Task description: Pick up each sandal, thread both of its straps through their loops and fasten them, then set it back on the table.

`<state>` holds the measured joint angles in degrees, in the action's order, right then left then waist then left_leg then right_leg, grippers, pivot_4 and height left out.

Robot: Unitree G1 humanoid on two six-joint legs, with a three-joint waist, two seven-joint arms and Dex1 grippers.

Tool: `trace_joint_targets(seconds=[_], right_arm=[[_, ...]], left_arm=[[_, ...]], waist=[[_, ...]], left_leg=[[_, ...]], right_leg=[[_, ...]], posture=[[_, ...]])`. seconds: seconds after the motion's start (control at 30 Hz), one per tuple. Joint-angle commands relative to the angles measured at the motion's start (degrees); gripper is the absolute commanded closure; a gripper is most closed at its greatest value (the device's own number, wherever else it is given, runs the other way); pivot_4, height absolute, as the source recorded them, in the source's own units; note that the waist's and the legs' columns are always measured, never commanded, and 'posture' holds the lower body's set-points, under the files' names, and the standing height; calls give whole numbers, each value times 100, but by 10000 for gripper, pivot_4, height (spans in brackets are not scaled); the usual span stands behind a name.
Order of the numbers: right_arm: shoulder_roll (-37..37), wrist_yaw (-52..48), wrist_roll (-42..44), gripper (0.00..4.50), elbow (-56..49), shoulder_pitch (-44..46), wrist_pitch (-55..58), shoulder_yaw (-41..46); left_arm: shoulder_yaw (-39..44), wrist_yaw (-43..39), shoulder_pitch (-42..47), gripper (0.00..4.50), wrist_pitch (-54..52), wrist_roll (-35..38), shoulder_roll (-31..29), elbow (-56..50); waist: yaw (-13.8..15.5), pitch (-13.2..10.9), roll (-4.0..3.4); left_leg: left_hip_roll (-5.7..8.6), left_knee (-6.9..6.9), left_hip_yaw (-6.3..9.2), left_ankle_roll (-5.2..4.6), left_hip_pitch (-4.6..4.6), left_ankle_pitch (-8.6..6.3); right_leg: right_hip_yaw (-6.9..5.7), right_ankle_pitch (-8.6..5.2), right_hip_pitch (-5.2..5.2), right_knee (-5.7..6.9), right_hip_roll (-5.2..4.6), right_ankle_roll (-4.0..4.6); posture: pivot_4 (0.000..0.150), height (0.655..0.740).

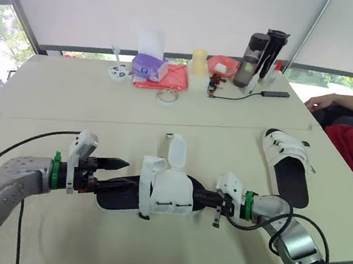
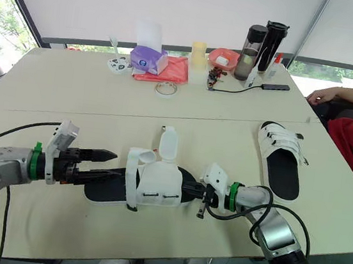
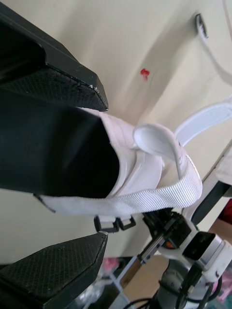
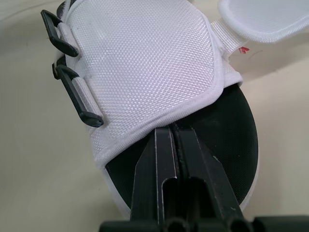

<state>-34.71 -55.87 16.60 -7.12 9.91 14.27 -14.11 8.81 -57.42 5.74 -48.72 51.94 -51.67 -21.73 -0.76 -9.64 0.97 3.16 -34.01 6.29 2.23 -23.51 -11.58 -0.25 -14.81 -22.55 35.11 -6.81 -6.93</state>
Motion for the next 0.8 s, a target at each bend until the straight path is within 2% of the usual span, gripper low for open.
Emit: trace_joint_targets(seconds=[0.03,0.17,0.43,0.53,0.73,0.8], right_arm=[[-89,-172,19,45000,24,-155,436,-117],[-5,-346,241,45000,-368,-79,842,-289],[270,-99,-14,45000,-76,-8,803,-304],[246,-90,-40,45000,-85,-68,773,-297],[255,-11,-55,45000,-84,-85,780,-267],[260,10,-53,45000,-91,-99,782,-261]], left_arm=[[57,-237,-176,3588,-148,206,-135,-362],[-184,-142,-252,3588,-55,75,77,-493],[-319,10,-351,3588,-65,85,324,-661],[-344,20,-432,11845,-46,45,358,-676],[-429,21,-423,43246,-20,-13,463,-607],[-466,27,-394,44242,-3,-68,507,-571]], waist=[[11,-2,-2],[21,-4,-4],[-36,-5,-3],[-29,-5,-3],[-21,-5,-2],[-20,-5,-2]], left_leg=[[1,2,-1,0,0,0],[1,5,-1,0,-4,0],[-10,17,-3,1,-10,-1],[-11,17,-3,1,-10,-1],[-11,15,-4,3,-9,-2],[-11,15,-4,3,-9,-2]], right_leg=[[0,-1,0,0,0,0],[0,-3,-8,0,-3,2],[2,-6,-21,3,4,11],[2,-7,-21,4,5,12],[2,-7,-20,3,3,13],[2,-7,-20,3,3,13]], posture=[[1500,7400],[1500,7400],[1500,7400],[1500,7400],[1500,7400],[1500,7400]])
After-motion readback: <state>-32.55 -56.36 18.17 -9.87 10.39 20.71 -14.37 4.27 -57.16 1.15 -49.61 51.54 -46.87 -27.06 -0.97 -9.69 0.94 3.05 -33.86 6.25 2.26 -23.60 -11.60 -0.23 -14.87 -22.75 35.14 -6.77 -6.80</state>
